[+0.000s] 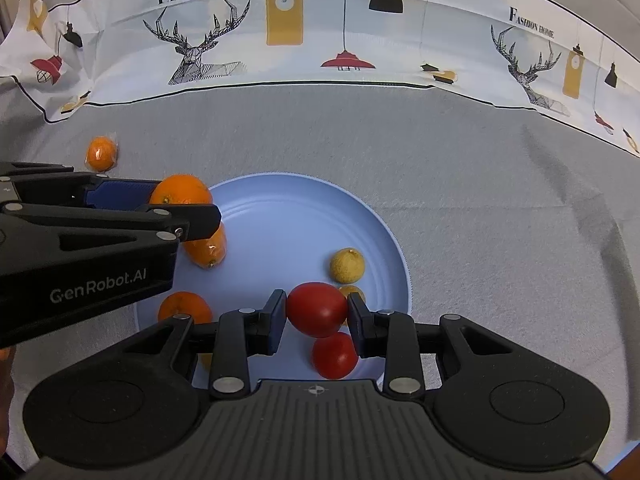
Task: Organize fruits
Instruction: 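Lower and open the left tool on the plate while the right tool releases the tomato, then move both open tools back to the remaining fruits, then grasp the bagged mandarin with the left tool while the right tool grips a yellow fruit, then carry the bagged mandarin in the left tool while the right tool carries the yellow fruit over the plate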
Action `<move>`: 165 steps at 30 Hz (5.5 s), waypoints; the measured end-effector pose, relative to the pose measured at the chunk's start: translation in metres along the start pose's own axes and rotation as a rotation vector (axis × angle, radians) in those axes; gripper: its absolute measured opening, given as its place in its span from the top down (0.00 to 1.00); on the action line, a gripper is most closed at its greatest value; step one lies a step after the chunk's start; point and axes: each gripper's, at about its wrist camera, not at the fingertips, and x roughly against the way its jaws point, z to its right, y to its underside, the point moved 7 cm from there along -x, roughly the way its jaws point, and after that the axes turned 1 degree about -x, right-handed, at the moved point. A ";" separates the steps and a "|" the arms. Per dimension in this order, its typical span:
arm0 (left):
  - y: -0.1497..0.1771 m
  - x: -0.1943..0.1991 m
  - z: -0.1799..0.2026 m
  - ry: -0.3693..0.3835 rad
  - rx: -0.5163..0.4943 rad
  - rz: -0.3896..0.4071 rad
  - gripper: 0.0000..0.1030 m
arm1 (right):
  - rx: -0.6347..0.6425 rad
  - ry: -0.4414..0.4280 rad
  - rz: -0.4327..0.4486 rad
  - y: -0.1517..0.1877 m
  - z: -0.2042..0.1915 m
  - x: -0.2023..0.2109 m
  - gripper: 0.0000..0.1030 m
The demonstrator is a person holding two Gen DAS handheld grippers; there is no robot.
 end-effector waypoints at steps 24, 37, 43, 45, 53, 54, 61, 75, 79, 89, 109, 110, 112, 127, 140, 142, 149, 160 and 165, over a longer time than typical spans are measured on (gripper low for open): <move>0.000 -0.002 0.004 0.002 -0.004 0.003 0.61 | 0.004 0.005 -0.006 -0.002 -0.001 -0.001 0.67; -0.002 0.000 0.003 0.020 0.019 0.004 0.59 | 0.008 0.030 -0.008 -0.002 0.000 -0.001 0.58; -0.002 0.001 0.004 0.020 0.019 0.004 0.59 | 0.011 0.033 -0.007 -0.004 -0.001 0.000 0.58; -0.002 0.000 0.003 0.020 0.019 0.004 0.60 | 0.011 0.035 -0.007 -0.004 -0.001 0.000 0.58; -0.004 0.001 0.001 0.013 0.023 0.003 0.60 | 0.011 0.044 0.002 -0.006 0.001 0.001 0.58; -0.004 0.001 0.000 0.011 0.025 0.003 0.60 | 0.010 0.045 0.005 -0.007 0.002 0.002 0.58; -0.012 0.011 -0.019 -0.011 0.084 0.028 0.62 | -0.005 0.049 0.078 -0.018 -0.005 0.013 0.65; -0.014 0.038 -0.130 -0.181 0.334 -0.017 0.77 | -0.027 -0.045 0.248 -0.038 -0.088 0.014 0.78; -0.012 0.049 -0.171 -0.218 0.425 -0.020 0.77 | -0.011 -0.093 0.264 -0.044 -0.114 0.005 0.78; 0.006 0.049 -0.225 -0.255 0.621 -0.062 0.77 | 0.074 -0.234 0.268 -0.060 -0.189 -0.032 0.78; 0.010 0.012 -0.245 -0.158 0.728 -0.122 0.72 | 0.075 -0.223 0.156 -0.070 -0.216 -0.081 0.75; 0.008 0.007 -0.241 -0.150 0.716 -0.127 0.67 | 0.061 -0.214 0.144 -0.070 -0.211 -0.082 0.75; 0.006 -0.001 -0.235 -0.148 0.691 -0.134 0.61 | 0.036 -0.192 0.116 -0.070 -0.200 -0.086 0.75; 0.003 -0.040 -0.215 -0.185 0.566 -0.155 0.62 | -0.013 -0.201 0.035 -0.059 -0.178 -0.088 0.75; 0.026 0.021 -0.211 -0.257 0.567 -0.130 0.62 | -0.030 -0.229 0.108 -0.054 -0.159 -0.047 0.75; 0.031 0.032 -0.206 -0.257 0.574 -0.122 0.62 | -0.035 -0.228 0.121 -0.050 -0.153 -0.036 0.75; 0.050 0.070 -0.167 -0.257 0.519 -0.108 0.62 | 0.006 -0.221 0.197 -0.033 -0.134 0.014 0.75; 0.041 0.077 -0.082 -0.196 0.192 -0.034 0.62 | 0.050 -0.149 0.357 -0.027 -0.056 0.076 0.75; 0.030 0.057 -0.065 -0.147 0.175 -0.024 0.62 | 0.007 -0.085 0.319 -0.025 -0.010 0.062 0.75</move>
